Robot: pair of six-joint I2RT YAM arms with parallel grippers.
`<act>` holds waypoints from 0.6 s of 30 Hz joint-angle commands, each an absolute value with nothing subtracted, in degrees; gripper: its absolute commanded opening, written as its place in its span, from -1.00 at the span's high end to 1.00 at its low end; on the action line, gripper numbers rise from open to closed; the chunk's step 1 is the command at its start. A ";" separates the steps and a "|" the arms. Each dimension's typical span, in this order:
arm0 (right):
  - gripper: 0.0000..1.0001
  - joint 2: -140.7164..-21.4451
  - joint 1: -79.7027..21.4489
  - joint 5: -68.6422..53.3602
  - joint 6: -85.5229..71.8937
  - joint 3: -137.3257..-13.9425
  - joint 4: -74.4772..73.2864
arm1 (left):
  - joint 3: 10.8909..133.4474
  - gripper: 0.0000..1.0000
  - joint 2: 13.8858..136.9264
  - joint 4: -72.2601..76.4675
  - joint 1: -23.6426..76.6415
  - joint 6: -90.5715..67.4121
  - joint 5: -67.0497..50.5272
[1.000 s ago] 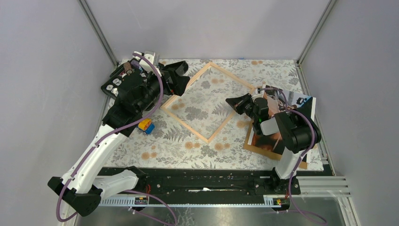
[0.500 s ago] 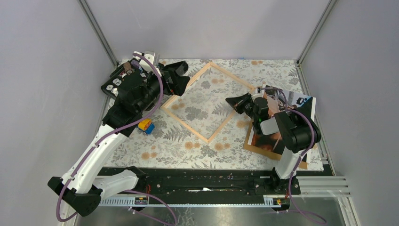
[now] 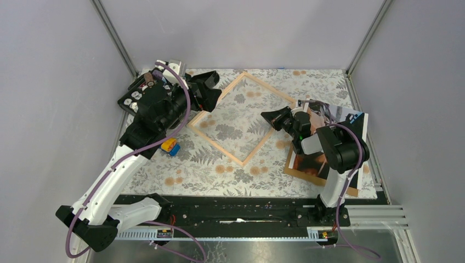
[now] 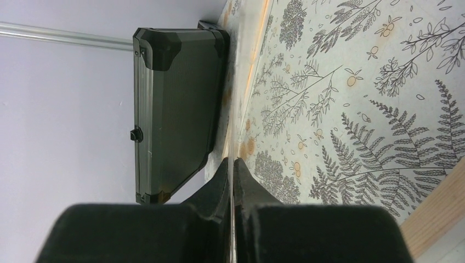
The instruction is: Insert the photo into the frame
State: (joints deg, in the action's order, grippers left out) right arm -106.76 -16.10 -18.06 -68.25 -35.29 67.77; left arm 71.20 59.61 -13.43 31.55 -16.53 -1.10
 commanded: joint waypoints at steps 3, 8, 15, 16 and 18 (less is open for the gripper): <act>1.00 -108.10 -16.80 -19.17 -72.36 -38.56 74.34 | 71.10 -0.97 59.37 -10.59 31.37 -17.13 -2.11; 1.00 -110.66 -16.74 -20.18 -76.20 -39.89 77.12 | 71.15 -0.97 59.48 -10.59 31.30 -17.14 -2.28; 1.00 -113.46 -16.71 -19.28 -82.39 -40.17 80.38 | 71.13 -0.97 59.93 -10.59 31.26 -17.49 -2.97; 1.00 -113.40 -16.74 -18.80 -82.56 -40.03 80.13 | 71.12 -0.98 59.94 -10.55 31.29 -17.48 -2.99; 1.00 -113.33 -16.72 -17.95 -83.24 -39.74 79.82 | 71.19 -0.97 60.04 -10.59 31.29 -17.58 -3.07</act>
State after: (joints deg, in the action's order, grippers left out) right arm -113.56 -16.14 -19.05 -79.92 -38.30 74.13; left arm 71.20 59.90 -13.39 31.55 -16.97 -1.80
